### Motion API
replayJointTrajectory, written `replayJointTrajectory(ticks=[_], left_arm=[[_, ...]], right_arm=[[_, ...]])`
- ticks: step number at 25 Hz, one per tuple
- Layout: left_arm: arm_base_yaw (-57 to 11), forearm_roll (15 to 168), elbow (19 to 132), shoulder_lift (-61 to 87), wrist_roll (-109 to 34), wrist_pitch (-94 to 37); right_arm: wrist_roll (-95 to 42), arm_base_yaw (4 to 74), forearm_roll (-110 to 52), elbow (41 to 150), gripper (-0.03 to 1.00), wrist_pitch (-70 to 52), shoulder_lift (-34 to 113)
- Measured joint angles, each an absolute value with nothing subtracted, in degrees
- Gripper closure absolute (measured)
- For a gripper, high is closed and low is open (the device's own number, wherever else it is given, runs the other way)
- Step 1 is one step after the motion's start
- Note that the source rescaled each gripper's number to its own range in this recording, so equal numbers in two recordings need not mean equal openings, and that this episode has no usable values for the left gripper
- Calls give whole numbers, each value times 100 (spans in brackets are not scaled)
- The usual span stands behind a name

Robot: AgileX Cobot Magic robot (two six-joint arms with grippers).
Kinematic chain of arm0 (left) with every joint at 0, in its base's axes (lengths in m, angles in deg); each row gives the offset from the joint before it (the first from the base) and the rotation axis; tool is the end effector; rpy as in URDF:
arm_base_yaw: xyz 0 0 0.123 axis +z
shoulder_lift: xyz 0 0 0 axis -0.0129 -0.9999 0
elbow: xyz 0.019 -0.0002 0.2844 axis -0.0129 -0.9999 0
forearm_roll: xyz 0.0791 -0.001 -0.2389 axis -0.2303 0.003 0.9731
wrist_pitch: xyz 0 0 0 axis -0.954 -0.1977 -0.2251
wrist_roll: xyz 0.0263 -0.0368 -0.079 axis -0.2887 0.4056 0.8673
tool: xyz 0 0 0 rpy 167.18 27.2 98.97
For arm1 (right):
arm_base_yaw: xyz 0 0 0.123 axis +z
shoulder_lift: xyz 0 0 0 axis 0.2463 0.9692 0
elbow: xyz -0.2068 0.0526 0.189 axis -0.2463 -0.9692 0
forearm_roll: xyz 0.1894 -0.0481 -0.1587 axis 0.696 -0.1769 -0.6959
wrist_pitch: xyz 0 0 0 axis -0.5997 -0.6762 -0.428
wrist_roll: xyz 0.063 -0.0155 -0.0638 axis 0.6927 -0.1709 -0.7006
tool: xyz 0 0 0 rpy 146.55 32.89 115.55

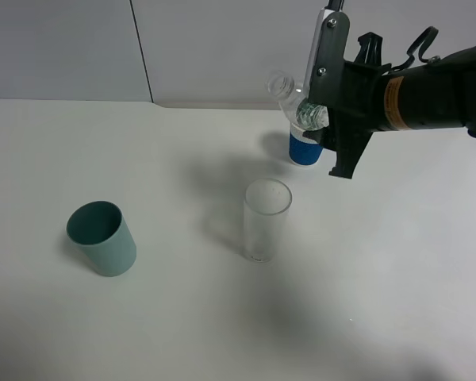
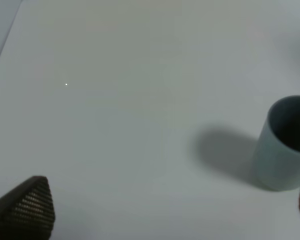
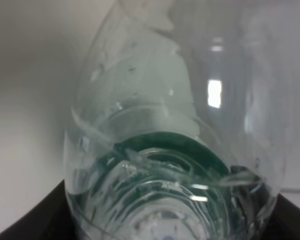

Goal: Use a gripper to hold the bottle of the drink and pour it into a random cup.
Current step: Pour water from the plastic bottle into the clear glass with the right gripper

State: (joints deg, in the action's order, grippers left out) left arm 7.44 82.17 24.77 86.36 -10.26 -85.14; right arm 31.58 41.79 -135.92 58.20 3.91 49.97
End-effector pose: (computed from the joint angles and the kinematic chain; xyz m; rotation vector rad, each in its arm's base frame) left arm -0.0062 -0.0066 0.2795 0.0049 2.0302 0.0583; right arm 0.2606 0.1419 0.2249 -1.6164 1.5225 -0.2901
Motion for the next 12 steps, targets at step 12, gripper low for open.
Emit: replayJointTrajectory(ticks=[12], left_arm=[[744, 8217, 2477, 8636, -1026, -8514]], right_arm=[[1853, 4179, -13598, 5820, 97, 713, 4997]])
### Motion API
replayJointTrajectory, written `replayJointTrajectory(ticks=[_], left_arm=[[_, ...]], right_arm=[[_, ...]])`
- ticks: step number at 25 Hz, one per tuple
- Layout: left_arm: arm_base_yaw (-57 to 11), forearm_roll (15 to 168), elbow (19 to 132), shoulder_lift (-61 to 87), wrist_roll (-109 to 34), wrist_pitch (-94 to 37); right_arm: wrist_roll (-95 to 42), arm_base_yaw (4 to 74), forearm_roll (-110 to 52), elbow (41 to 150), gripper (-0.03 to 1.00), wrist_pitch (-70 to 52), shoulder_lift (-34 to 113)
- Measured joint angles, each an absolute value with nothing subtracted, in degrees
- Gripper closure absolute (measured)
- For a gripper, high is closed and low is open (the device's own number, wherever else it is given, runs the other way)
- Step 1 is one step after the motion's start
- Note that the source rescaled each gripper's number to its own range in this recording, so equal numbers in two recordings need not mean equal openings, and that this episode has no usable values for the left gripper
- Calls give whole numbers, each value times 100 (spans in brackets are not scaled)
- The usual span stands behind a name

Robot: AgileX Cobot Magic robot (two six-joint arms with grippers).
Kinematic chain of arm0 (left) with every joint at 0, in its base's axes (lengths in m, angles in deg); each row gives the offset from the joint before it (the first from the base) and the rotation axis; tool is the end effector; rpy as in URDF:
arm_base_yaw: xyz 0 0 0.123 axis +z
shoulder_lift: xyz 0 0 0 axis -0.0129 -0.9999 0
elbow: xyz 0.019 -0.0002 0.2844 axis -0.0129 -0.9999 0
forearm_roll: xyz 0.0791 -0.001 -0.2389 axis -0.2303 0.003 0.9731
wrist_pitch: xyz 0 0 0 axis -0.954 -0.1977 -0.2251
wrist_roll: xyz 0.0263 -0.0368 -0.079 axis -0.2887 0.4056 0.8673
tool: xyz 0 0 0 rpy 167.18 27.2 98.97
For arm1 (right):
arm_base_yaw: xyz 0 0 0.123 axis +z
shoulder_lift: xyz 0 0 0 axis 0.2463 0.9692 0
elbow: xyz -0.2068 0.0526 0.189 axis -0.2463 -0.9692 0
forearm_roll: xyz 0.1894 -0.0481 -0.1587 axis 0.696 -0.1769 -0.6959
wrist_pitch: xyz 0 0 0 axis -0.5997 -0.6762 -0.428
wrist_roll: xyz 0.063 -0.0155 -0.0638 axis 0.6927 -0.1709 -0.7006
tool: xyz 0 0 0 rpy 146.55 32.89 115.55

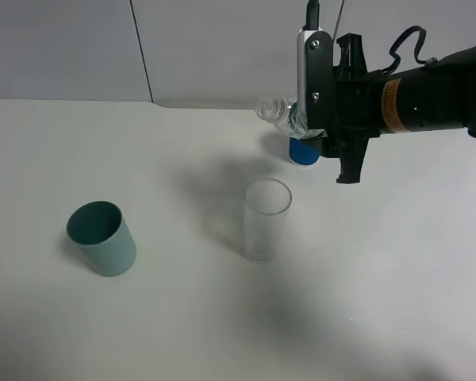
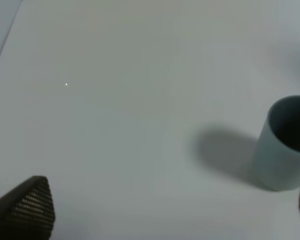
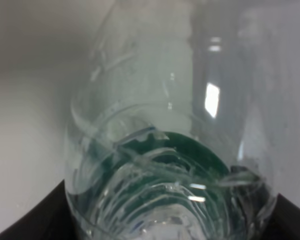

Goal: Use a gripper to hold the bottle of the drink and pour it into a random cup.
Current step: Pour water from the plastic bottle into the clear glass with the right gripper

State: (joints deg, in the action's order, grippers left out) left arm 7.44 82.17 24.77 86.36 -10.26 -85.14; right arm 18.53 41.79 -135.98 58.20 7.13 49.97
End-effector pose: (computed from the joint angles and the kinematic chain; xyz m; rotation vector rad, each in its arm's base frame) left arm -0.0062 -0.0066 0.2795 0.0049 2.0302 0.0583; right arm 0.2575 0.1460 0.2245 -1.8090 1.3107 -0.3531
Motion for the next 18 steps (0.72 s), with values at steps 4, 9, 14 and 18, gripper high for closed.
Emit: replayJointTrajectory(ticks=[4, 9, 14, 18], left_arm=[[744, 8217, 2477, 8636, -1026, -8514], [744, 8217, 2477, 8636, -1026, -8514], [744, 8217, 2477, 8636, -1026, -8514], [744, 8217, 2477, 8636, -1026, -8514]], right_arm=[[1529, 4179, -13605, 5820, 97, 713, 4997], [1163, 4179, -13609, 5820, 97, 702, 5044], [784, 4179, -13609, 5820, 97, 702, 5142], [493, 4179, -13609, 5820, 97, 697, 5221]])
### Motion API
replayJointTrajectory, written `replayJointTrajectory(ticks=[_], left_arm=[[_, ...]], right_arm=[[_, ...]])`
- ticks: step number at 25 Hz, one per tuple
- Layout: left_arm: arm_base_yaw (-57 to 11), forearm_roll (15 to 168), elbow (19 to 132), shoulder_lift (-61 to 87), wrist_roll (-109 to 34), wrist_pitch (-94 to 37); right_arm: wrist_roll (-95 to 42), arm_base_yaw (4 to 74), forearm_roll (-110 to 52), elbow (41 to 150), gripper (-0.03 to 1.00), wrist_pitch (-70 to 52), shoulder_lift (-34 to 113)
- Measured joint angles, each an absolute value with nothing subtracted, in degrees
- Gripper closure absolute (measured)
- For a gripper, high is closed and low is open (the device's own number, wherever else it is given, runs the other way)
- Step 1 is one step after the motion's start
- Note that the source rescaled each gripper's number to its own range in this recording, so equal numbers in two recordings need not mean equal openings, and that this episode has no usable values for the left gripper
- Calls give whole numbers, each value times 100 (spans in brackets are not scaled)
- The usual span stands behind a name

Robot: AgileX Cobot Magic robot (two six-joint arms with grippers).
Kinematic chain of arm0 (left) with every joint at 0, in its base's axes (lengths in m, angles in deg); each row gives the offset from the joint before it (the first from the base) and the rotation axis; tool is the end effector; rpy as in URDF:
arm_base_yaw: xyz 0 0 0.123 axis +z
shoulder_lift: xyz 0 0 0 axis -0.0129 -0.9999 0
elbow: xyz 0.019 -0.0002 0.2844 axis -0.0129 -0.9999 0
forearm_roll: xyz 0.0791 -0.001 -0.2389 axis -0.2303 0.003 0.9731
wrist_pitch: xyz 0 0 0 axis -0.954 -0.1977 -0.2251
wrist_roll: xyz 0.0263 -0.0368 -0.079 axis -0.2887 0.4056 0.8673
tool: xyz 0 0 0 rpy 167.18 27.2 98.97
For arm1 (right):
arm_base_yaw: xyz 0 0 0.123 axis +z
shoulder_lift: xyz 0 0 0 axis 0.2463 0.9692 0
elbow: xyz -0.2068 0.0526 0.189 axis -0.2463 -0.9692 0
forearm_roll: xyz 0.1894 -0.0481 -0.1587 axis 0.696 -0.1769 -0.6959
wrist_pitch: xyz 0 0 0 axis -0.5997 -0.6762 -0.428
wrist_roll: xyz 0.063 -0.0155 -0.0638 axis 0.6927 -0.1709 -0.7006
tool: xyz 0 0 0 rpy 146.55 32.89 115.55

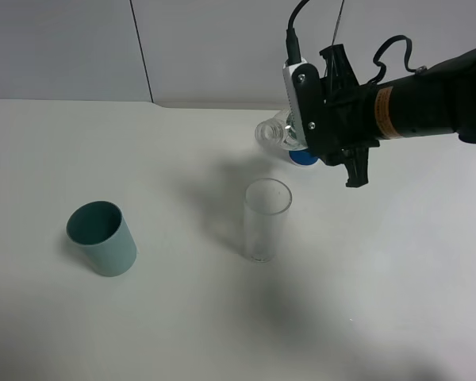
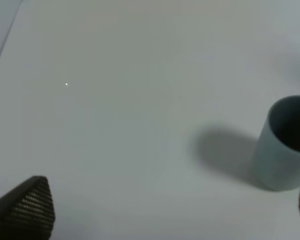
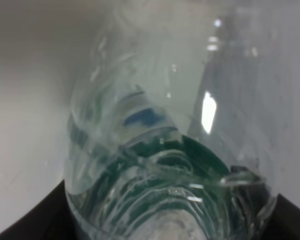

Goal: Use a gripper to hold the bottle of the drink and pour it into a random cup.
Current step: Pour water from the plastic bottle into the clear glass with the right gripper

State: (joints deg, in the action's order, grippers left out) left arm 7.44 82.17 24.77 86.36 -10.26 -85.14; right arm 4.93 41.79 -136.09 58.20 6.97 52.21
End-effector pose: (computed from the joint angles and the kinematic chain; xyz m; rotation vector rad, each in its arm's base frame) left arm -0.0062 -0.0066 0.2795 0.0049 2.0302 0.0583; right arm 0.2610 0.1475 0.2129 -2.0011 1.1178 -0.4638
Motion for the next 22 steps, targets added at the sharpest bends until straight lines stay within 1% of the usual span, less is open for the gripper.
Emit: replayJointTrajectory(ticks=[8, 13, 22], left_arm=[[744, 8217, 2477, 8636, -1026, -8514], [744, 8217, 2477, 8636, -1026, -8514], [744, 8217, 2477, 8636, -1026, -8514]], right_arm=[[-93, 4179, -13609, 5824, 97, 370, 5281], [-359, 4303, -13609, 5824, 97, 199, 5280], [-359, 4502, -13609, 5824, 97, 199, 5339]])
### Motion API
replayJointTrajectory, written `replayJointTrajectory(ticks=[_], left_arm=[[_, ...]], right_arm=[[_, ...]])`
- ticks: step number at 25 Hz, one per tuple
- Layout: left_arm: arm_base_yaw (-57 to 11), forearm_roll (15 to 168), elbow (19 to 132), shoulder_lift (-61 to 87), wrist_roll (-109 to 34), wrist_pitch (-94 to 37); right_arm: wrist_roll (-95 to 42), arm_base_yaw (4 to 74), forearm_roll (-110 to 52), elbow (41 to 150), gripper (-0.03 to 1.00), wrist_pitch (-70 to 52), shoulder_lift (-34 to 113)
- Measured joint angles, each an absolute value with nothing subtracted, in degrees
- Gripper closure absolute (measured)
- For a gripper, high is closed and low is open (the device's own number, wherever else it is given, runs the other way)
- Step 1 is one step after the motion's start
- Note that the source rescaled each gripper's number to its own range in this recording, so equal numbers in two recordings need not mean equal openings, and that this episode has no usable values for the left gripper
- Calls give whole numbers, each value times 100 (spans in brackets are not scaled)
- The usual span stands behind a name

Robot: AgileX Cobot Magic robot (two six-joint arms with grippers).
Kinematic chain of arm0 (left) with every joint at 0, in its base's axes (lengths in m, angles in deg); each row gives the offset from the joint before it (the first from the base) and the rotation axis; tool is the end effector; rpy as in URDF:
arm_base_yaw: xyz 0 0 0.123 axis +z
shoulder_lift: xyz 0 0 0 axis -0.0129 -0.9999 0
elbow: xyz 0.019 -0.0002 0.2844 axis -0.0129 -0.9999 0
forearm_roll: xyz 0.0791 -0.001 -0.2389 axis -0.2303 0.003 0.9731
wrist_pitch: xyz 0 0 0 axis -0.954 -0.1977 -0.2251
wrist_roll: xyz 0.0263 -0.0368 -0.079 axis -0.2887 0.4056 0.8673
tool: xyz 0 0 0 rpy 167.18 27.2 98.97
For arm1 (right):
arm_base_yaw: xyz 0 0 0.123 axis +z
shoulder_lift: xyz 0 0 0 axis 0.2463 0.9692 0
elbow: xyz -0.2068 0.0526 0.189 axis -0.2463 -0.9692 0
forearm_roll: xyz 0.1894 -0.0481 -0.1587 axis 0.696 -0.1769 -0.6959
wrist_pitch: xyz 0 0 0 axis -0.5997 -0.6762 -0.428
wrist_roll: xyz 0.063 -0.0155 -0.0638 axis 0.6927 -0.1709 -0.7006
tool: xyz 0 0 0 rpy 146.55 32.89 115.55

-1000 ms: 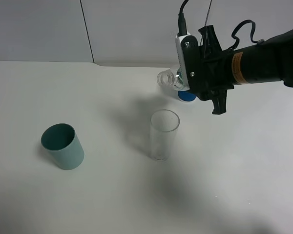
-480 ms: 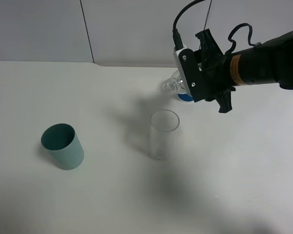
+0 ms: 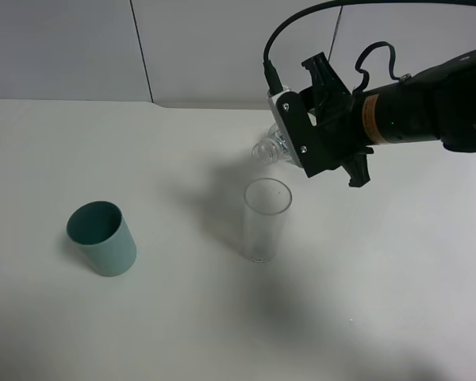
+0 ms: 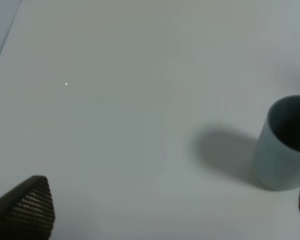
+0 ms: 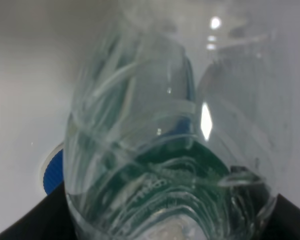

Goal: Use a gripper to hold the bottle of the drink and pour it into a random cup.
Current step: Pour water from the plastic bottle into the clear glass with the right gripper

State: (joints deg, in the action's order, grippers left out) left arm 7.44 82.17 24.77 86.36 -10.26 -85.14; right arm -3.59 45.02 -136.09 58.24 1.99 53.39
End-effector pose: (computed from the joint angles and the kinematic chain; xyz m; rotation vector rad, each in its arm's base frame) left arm -0.0062 -0.0066 0.2795 0.0049 2.0302 0.0583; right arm 0.2590 0.1569 0.2075 -2.1226 0.9678 -0.5960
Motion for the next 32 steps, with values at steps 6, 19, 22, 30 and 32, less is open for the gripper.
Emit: replayJointTrajectory(ticks=[6, 19, 22, 30, 32], left_arm=[[744, 8217, 2477, 8636, -1026, -8514], [744, 8217, 2477, 8636, -1026, -8514], [744, 8217, 2477, 8636, -1026, -8514], [744, 8217, 2477, 8636, -1026, -8514], [744, 8217, 2477, 8636, -1026, -8514]], right_arm=[[-359, 4502, -13609, 5824, 97, 210, 5350], [-657, 4502, -13609, 5824, 97, 249, 5350], [-740, 4502, -13609, 5824, 97, 249, 5350], [-1070, 4502, -13609, 5824, 97, 286, 5350], [-1248, 4502, -13609, 5824, 97, 286, 5350]])
